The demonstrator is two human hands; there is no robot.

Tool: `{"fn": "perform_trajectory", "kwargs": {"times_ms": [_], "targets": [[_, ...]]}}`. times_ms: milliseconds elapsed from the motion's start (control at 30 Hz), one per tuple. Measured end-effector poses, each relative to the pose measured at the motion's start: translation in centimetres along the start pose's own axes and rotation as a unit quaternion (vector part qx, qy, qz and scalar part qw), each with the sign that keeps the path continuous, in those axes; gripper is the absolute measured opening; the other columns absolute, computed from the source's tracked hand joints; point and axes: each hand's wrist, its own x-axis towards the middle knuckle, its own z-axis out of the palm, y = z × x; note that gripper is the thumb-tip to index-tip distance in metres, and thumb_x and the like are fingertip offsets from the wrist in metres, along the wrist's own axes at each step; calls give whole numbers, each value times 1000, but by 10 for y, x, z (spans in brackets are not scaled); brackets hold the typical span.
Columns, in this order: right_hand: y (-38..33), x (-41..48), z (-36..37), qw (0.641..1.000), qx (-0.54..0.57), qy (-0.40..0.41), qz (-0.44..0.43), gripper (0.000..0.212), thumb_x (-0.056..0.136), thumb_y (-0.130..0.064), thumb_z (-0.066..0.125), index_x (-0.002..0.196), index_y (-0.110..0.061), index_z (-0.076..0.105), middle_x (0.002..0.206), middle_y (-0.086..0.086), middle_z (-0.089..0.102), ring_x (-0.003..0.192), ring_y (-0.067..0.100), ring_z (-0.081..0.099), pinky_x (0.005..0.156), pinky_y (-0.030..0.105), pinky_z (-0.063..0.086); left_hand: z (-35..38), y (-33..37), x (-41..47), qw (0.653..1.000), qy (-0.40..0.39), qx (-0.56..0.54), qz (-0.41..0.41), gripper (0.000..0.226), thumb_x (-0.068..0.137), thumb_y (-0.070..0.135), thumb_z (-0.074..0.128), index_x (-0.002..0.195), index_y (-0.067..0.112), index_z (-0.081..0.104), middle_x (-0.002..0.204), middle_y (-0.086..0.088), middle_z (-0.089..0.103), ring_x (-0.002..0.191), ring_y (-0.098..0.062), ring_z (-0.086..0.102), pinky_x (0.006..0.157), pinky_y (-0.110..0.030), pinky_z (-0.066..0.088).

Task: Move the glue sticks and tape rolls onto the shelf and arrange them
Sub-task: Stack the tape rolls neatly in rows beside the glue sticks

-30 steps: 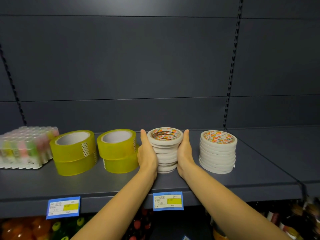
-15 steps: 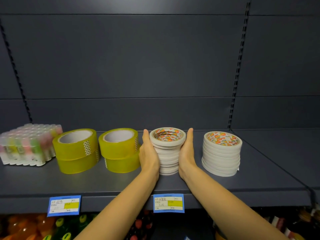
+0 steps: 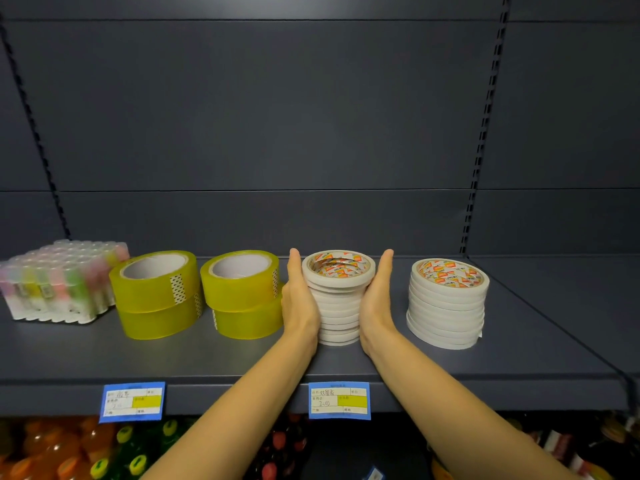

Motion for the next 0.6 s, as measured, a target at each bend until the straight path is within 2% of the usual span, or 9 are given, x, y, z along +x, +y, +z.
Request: {"fn": "perform_trajectory", "kwargs": {"times_ms": [100, 200, 233, 300, 367, 500, 600], "targets": [[0, 0, -1, 999, 7, -9, -37, 61, 94, -61, 23, 97, -22, 70, 106, 4, 71, 102, 18, 65, 91, 33, 50, -1, 3, 0, 1000, -17, -18, 6, 61, 87, 63, 38, 89, 13, 74, 91, -10, 75, 94, -26, 69, 93, -45, 52], [0, 1, -1, 996, -4, -34, -77, 54, 98, -53, 24, 107, -25, 69, 105, 1, 72, 99, 15, 66, 85, 29, 52, 0, 3, 0, 999, -16, -10, 27, 55, 89, 59, 39, 75, 19, 73, 80, -5, 75, 88, -23, 70, 85, -41, 55], [0, 2, -1, 996, -10, -39, -82, 54, 98, -53, 25, 104, -25, 70, 102, 0, 73, 96, 14, 68, 81, 28, 54, 1, 3, 1, 999, -13, -6, 34, 53, 90, 58, 39, 71, 20, 71, 75, -2, 75, 84, -21, 70, 80, -38, 56], [0, 3, 0, 997, -13, -34, -70, 55, 96, -56, 27, 94, -24, 72, 93, 0, 75, 88, 14, 70, 73, 28, 56, 2, 3, 2, 999, -3, 1, 42, 51, 92, 55, 39, 68, 21, 69, 67, 3, 74, 76, -15, 70, 70, -31, 55], [-1, 4, 0, 998, -15, -28, -51, 55, 94, -59, 30, 92, -22, 71, 90, 2, 75, 86, 17, 70, 74, 32, 57, 3, 2, 3, 999, 6, 7, 43, 49, 93, 52, 39, 68, 22, 68, 63, 5, 73, 73, -13, 69, 64, -27, 53], [-3, 3, 2, 999, -20, -18, -36, 60, 92, -62, 33, 99, -14, 70, 93, 7, 74, 87, 20, 70, 77, 35, 57, 3, 1, 5, 999, 18, 19, 39, 48, 93, 52, 38, 73, 21, 68, 69, 2, 73, 78, -16, 69, 71, -31, 54], [-4, 2, 2, 999, -29, -11, -34, 64, 91, -64, 32, 104, -13, 69, 94, 6, 74, 85, 18, 70, 71, 30, 57, 3, 1, 5, 999, 16, 24, 40, 51, 92, 55, 38, 73, 20, 69, 73, -1, 74, 81, -18, 70, 76, -33, 55]]}}
